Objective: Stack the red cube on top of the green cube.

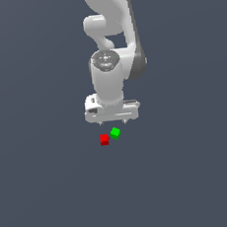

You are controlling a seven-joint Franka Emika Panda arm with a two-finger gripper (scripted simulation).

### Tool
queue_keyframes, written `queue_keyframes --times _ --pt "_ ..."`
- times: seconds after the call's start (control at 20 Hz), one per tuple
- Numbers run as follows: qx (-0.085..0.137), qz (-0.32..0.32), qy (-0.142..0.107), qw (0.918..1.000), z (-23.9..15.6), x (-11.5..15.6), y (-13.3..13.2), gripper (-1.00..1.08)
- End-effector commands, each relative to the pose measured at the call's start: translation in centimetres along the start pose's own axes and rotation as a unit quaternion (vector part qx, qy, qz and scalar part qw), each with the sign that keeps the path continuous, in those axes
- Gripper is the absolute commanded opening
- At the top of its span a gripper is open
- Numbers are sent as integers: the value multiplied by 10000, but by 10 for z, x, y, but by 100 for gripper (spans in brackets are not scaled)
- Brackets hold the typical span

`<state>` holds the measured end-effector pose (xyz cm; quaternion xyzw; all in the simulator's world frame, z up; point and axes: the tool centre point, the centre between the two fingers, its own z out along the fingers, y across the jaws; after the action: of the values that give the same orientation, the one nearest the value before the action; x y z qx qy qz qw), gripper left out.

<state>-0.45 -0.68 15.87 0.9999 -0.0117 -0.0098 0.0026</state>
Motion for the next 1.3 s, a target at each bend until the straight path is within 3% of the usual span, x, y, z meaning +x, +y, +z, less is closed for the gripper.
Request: queue_keyframes --times 0.0,0.75,1.25 --pt "0 0 0 10000 0 0 0 100" --pt "-5 -736 9 9973 8 -3 4 100" --pt "-12 -1940 24 9810 21 -7 12 100"
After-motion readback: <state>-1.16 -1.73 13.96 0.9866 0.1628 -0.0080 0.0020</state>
